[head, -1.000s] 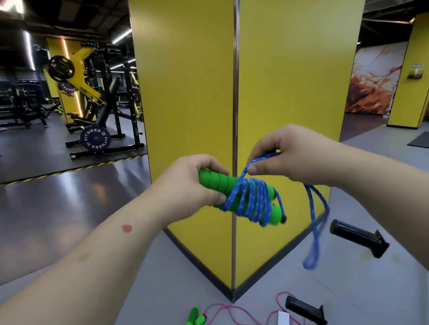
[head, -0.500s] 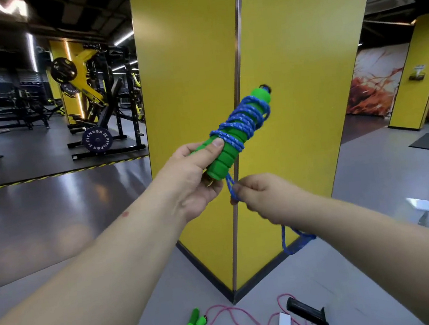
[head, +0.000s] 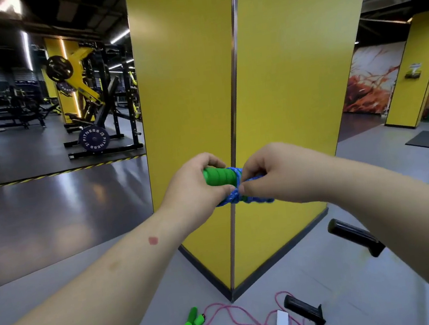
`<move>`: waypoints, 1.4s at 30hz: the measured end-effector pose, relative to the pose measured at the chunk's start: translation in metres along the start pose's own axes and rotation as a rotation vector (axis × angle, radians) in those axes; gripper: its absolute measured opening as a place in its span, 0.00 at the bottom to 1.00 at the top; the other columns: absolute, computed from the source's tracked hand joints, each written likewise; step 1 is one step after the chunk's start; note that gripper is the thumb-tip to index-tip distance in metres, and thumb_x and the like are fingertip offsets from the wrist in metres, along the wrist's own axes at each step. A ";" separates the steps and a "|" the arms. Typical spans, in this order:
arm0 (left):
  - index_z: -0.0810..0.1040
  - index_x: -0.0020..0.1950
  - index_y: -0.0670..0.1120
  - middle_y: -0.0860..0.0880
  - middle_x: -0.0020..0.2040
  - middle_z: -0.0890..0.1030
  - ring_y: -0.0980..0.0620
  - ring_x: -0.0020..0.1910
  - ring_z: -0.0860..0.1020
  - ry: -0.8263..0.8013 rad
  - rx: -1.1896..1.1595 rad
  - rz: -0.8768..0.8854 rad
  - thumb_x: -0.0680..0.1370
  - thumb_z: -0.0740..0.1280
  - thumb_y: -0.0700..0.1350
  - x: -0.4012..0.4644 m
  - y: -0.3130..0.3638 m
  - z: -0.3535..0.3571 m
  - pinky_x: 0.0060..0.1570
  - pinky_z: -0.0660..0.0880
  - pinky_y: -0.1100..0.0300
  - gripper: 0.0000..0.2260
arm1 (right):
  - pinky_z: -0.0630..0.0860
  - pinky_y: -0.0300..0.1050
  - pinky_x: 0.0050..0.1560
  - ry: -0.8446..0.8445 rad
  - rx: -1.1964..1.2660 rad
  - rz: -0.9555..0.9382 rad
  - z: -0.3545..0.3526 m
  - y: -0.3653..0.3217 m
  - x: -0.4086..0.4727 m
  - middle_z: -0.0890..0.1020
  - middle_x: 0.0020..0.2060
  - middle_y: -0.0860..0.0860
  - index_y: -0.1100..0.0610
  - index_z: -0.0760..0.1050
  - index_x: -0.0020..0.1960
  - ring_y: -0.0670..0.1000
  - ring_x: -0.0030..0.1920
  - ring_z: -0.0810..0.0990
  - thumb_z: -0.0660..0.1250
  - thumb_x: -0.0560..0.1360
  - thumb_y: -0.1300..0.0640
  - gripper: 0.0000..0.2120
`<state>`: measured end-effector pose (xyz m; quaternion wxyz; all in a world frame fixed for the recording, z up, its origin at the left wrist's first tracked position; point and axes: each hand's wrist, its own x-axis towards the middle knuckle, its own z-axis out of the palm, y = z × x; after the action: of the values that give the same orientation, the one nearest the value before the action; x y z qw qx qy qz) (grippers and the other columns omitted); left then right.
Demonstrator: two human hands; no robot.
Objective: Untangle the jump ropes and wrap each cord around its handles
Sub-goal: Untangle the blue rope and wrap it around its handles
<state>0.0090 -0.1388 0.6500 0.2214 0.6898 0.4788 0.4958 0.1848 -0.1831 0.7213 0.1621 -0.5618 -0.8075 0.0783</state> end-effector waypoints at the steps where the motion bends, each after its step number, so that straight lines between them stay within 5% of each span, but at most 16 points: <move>1: 0.77 0.50 0.55 0.52 0.45 0.80 0.51 0.40 0.79 -0.013 0.005 0.022 0.71 0.79 0.42 0.000 0.000 0.000 0.38 0.80 0.51 0.15 | 0.70 0.39 0.26 0.024 0.007 -0.008 -0.003 0.001 0.000 0.79 0.29 0.45 0.48 0.83 0.42 0.45 0.27 0.73 0.69 0.75 0.49 0.06; 6: 0.78 0.56 0.55 0.55 0.44 0.78 0.57 0.41 0.75 -0.235 -0.128 0.027 0.76 0.73 0.39 -0.007 -0.003 -0.004 0.39 0.74 0.63 0.14 | 0.65 0.35 0.24 0.104 0.173 -0.045 -0.016 0.011 0.005 0.75 0.25 0.41 0.48 0.85 0.43 0.42 0.23 0.68 0.74 0.74 0.53 0.02; 10: 0.82 0.60 0.55 0.49 0.47 0.78 0.49 0.49 0.75 -0.397 -0.553 -0.102 0.71 0.66 0.36 -0.012 0.000 -0.004 0.53 0.72 0.52 0.21 | 0.65 0.42 0.30 0.135 0.492 -0.027 -0.006 0.019 0.011 0.76 0.30 0.47 0.52 0.84 0.43 0.46 0.27 0.67 0.76 0.73 0.59 0.03; 17: 0.79 0.64 0.46 0.45 0.46 0.77 0.49 0.46 0.73 -0.462 -0.553 -0.104 0.66 0.58 0.39 -0.019 0.015 -0.003 0.49 0.69 0.53 0.27 | 0.73 0.43 0.36 0.174 0.791 -0.046 0.008 0.015 0.016 0.76 0.33 0.50 0.56 0.79 0.44 0.50 0.35 0.73 0.67 0.74 0.69 0.09; 20: 0.76 0.63 0.43 0.48 0.43 0.78 0.51 0.42 0.75 -0.453 -0.516 -0.109 0.69 0.59 0.40 -0.021 0.017 -0.004 0.44 0.73 0.57 0.23 | 0.75 0.43 0.37 0.175 0.854 -0.071 0.010 0.016 0.015 0.75 0.35 0.52 0.56 0.79 0.45 0.50 0.36 0.74 0.66 0.75 0.71 0.11; 25: 0.78 0.58 0.44 0.40 0.48 0.79 0.45 0.46 0.76 -0.348 -0.654 -0.123 0.72 0.63 0.40 -0.023 0.015 0.000 0.50 0.72 0.47 0.15 | 0.78 0.45 0.40 0.204 1.010 -0.057 0.011 0.015 0.015 0.73 0.38 0.55 0.58 0.78 0.46 0.54 0.38 0.74 0.62 0.75 0.74 0.13; 29: 0.79 0.64 0.45 0.41 0.50 0.81 0.42 0.48 0.80 -0.316 -0.940 -0.206 0.77 0.63 0.40 -0.022 0.015 -0.002 0.53 0.76 0.44 0.16 | 0.81 0.44 0.41 0.223 1.211 0.029 0.010 0.013 0.016 0.75 0.39 0.57 0.58 0.77 0.47 0.54 0.37 0.79 0.67 0.76 0.71 0.09; 35: 0.77 0.67 0.47 0.43 0.49 0.82 0.42 0.47 0.82 -0.497 -1.193 -0.298 0.78 0.60 0.41 -0.022 0.022 -0.012 0.50 0.78 0.49 0.18 | 0.79 0.43 0.35 0.148 1.266 0.195 0.014 0.019 0.019 0.77 0.36 0.51 0.56 0.79 0.46 0.50 0.36 0.76 0.73 0.76 0.57 0.04; 39: 0.76 0.71 0.46 0.41 0.59 0.83 0.42 0.52 0.83 -0.570 -1.301 -0.365 0.78 0.60 0.37 -0.020 0.023 -0.015 0.52 0.80 0.49 0.22 | 0.82 0.51 0.52 -0.042 1.473 0.344 0.018 0.028 0.025 0.80 0.49 0.57 0.60 0.79 0.57 0.56 0.47 0.80 0.70 0.78 0.55 0.11; 42: 0.77 0.69 0.45 0.38 0.63 0.82 0.40 0.52 0.83 -0.542 -1.375 -0.410 0.75 0.60 0.34 -0.020 0.025 -0.015 0.51 0.82 0.47 0.23 | 0.82 0.43 0.36 -0.104 1.325 0.378 0.016 0.031 0.028 0.85 0.44 0.53 0.59 0.80 0.56 0.50 0.40 0.85 0.65 0.81 0.57 0.08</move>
<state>0.0058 -0.1703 0.6665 0.7979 0.3916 0.1099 0.4448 0.1973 -0.1448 0.7020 0.4157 -0.4707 -0.4844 0.6091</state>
